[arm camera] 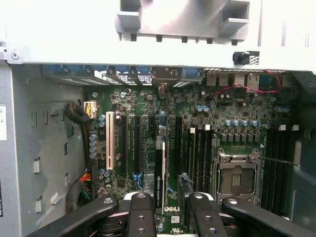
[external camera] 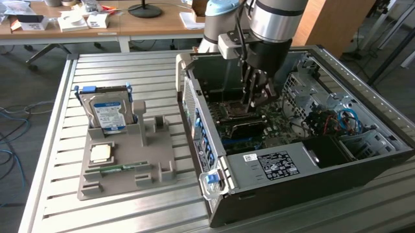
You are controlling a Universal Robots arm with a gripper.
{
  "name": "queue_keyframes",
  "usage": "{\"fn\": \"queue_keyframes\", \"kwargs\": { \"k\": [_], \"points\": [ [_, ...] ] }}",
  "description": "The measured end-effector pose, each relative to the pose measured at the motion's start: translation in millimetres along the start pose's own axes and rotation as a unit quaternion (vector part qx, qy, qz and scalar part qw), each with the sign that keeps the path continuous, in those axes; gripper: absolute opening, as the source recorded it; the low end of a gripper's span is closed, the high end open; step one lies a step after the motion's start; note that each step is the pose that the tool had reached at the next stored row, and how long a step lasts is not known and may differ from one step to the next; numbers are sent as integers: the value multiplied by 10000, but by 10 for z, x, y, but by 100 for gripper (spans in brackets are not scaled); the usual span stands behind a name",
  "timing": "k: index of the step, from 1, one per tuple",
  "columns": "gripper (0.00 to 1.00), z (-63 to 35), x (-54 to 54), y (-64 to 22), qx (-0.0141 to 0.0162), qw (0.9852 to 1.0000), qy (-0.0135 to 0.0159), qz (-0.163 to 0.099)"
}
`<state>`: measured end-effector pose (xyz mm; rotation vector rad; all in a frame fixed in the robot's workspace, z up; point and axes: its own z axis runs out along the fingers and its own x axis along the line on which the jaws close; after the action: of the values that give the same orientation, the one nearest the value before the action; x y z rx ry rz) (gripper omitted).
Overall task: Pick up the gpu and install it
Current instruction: 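Insert the gpu into the slot, then press down on the gpu until it lock into place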
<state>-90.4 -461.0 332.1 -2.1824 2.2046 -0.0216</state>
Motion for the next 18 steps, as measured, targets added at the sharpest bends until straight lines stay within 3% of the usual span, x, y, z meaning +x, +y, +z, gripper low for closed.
{"fn": "queue_keyframes", "kwargs": {
  "k": [15, 18],
  "points": [
    [33, -3, 0, 0, 0, 10000, 0, 0],
    [25, -3, 0, 0, 0, 10000, 0, 0]
  ]
}}
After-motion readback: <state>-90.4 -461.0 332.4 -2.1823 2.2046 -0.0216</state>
